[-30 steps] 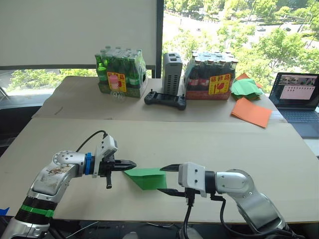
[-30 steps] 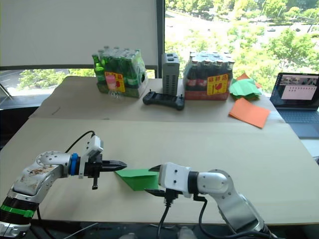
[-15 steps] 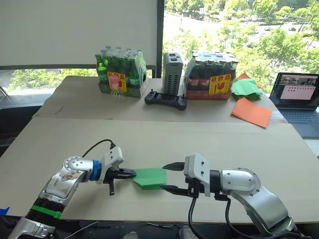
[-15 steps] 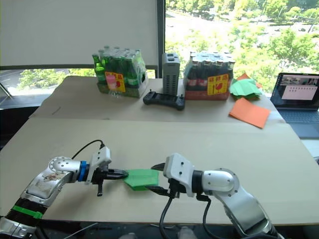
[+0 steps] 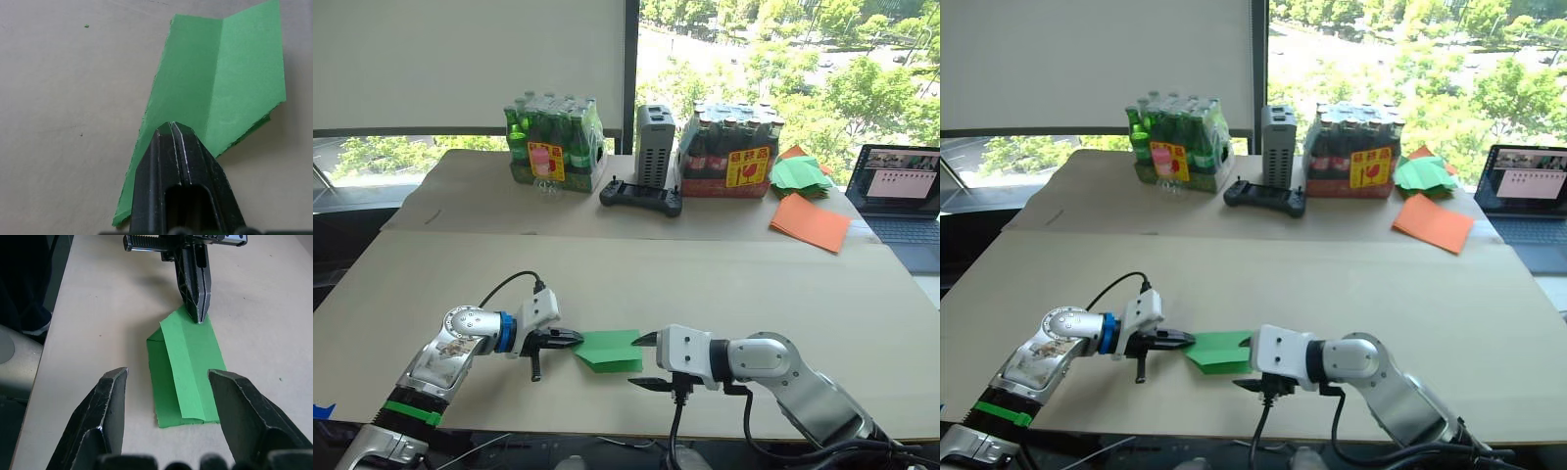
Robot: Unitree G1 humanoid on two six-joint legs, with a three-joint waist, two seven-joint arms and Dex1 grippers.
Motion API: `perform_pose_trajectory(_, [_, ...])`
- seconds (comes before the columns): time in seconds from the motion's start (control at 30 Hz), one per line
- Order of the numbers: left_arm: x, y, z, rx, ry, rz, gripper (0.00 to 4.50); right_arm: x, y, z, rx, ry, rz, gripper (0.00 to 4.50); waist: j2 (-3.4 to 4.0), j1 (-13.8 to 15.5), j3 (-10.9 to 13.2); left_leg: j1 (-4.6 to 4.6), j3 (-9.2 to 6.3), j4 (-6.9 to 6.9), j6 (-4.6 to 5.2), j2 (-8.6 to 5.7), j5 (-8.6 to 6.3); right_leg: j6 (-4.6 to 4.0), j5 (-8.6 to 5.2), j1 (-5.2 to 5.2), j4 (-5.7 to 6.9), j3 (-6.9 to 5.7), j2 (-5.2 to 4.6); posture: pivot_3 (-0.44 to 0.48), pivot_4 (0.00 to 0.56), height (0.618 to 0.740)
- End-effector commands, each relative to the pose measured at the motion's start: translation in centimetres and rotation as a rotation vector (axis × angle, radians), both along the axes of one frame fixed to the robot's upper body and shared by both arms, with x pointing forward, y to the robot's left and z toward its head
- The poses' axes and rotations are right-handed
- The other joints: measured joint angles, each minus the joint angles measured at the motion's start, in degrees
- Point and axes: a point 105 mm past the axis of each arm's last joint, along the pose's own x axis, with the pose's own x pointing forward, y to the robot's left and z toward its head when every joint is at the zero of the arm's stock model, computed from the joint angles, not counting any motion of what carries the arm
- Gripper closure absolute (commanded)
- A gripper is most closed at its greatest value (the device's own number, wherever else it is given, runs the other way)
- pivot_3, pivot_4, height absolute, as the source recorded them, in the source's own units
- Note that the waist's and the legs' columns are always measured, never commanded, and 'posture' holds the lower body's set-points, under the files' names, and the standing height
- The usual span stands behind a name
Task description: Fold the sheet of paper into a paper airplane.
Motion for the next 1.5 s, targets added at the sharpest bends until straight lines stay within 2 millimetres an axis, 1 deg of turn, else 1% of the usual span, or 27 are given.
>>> perform_pose_trajectory(0.03, [-0.3, 0.6, -1.1, 0.052, 0.027, -0.002, 4.5, 0.1, 0.7, 0.5, 0.014, -0.063, 0.04, 1.58, 0.0, -0.01, 0.0, 0.0, -0.01, 0.0, 0.0, 0.0, 0.0, 0.0, 0.0, 0.0, 0.0, 0.0, 0.0, 0.0, 0.15, 0.74])
perform_pose_trajectory(0.17, [-0.8, 0.8, -1.4, 0.061, 0.043, -0.011, 4.5, 0.3, 1.1, 0.2, 0.014, -0.063, 0.048, 1.58, 0.0, -0.08, 0.0, 0.02, -0.01, 0.0, 0.0, 0.01, 0.0, -0.01, 0.0, 0.0, 0.02, 0.0, 0.01, 0.0, 0.15, 0.74])
perform_pose_trajectory(0.27, [-0.8, 1.0, -1.5, 0.072, 0.037, -0.008, 4.5, 0.8, 1.1, -0.4, -0.008, -0.064, 0.038, 1.58, 0.01, -0.17, 0.0, 0.02, -0.01, 0.0, 0.0, 0.01, 0.0, -0.01, 0.0, 0.0, 0.02, 0.0, 0.01, 0.0, 0.15, 0.74])
perform_pose_trajectory(0.4, [-0.9, 0.9, -1.5, 0.071, 0.032, -0.012, 4.5, 1.2, 1.2, -0.7, -0.018, -0.065, 0.033, 1.58, 0.01, -0.21, -0.01, 0.03, -0.01, -0.01, 0.0, 0.01, 0.0, -0.01, 0.0, 0.0, 0.02, 0.0, 0.01, 0.0, 0.15, 0.74])
perform_pose_trajectory(0.5, [-1.0, 0.8, -1.5, 0.072, 0.028, -0.017, 4.5, 1.5, 1.1, -0.8, -0.026, -0.07, 0.031, 2.36, 0.01, -0.21, -0.01, 0.03, -0.01, -0.01, 0.0, 0.01, 0.0, -0.01, 0.0, 0.0, 0.02, 0.0, 0.01, 0.0, 0.15, 0.74])
perform_pose_trajectory(0.57, [-1.0, 0.8, -1.5, 0.071, 0.024, -0.015, 4.5, 1.7, 1.1, -1.0, -0.032, -0.075, 0.031, 3.11, 0.01, -0.19, -0.01, 0.03, -0.01, -0.01, 0.0, 0.01, 0.0, -0.01, 0.0, 0.0, 0.02, 0.0, 0.01, 0.0, 0.15, 0.74])
perform_pose_trajectory(0.7, [-1.0, 0.8, -1.5, 0.073, 0.021, -0.015, 4.5, 2.2, 1.0, -1.1, -0.041, -0.084, 0.013, 4.44, 0.01, -0.22, -0.01, 0.03, -0.01, -0.01, 0.0, 0.01, 0.0, -0.01, 0.0, 0.0, 0.02, 0.0, 0.01, 0.0, 0.15, 0.74])
perform_pose_trajectory(0.8, [-0.9, 0.8, -1.4, 0.071, 0.016, -0.018, 4.5, 2.8, 1.0, -1.0, -0.032, -0.087, -0.014, 4.44, 0.01, -0.26, -0.01, 0.03, -0.01, -0.01, 0.0, 0.01, 0.0, -0.01, 0.0, -0.01, 0.03, 0.0, 0.02, 0.0, 0.15, 0.74])
perform_pose_trajectory(0.9, [-0.9, 0.7, -1.4, 0.072, 0.01, -0.021, 4.5, 3.0, 1.3, -0.3, 0.011, -0.054, -0.026, 4.44, 0.01, -0.33, -0.01, 0.03, -0.01, -0.01, 0.0, 0.01, 0.0, -0.01, 0.0, 0.0, 0.03, 0.0, 0.02, 0.0, 0.15, 0.74])
perform_pose_trajectory(1.07, [-0.8, 0.7, -1.3, 0.072, 0.001, -0.023, 4.5, 3.4, 1.5, 0.5, 0.065, 0.13, -0.076, 4.44, 0.02, -0.38, -0.01, 0.05, -0.03, -0.01, 0.0, 0.03, 0.0, -0.05, 0.03, -0.01, 0.07, 0.0, 0.04, 0.0, 0.15, 0.74])
perform_pose_trajectory(1.2, [-0.9, 0.6, -1.2, 0.069, -0.003, -0.025, 4.5, 4.1, 1.4, -0.1, 0.037, 0.178, -0.113, 4.44, 0.02, -0.33, -0.01, 0.04, -0.03, -0.02, 0.0, 0.03, 0.0, -0.05, 0.03, -0.02, 0.06, 0.0, 0.03, 0.0, 0.15, 0.74])
perform_pose_trajectory(1.3, [-0.9, 0.6, -1.2, 0.066, -0.005, -0.026, 4.5, 5.0, 1.6, -0.6, 0.047, 0.204, -0.158, 4.44, 0.02, -0.4, -0.01, 0.04, -0.03, -0.05, 0.0, 0.03, 0.0, -0.05, 0.03, -0.03, 0.04, 0.0, 0.03, 0.0, 0.15, 0.74])
perform_pose_trajectory(1.4, [-1.0, 0.5, -1.1, 0.062, -0.007, -0.025, 4.5, 5.7, 1.4, -1.5, 0.015, 0.215, -0.194, 4.44, 0.03, -0.39, -0.01, 0.04, -0.03, -0.05, 0.0, 0.03, 0.0, -0.06, 0.03, -0.04, 0.06, 0.0, 0.03, 0.0, 0.15, 0.74])
perform_pose_trajectory(1.5, [-1.1, 0.5, -1.0, 0.062, -0.008, -0.025, 4.5, 6.4, 1.6, -1.9, 0.031, 0.253, -0.241, 4.44, 0.03, -0.39, -0.01, 0.03, -0.03, -0.05, 0.0, 0.03, 0.0, -0.05, 0.03, -0.04, 0.04, 0.0, 0.03, 0.0, 0.15, 0.74])
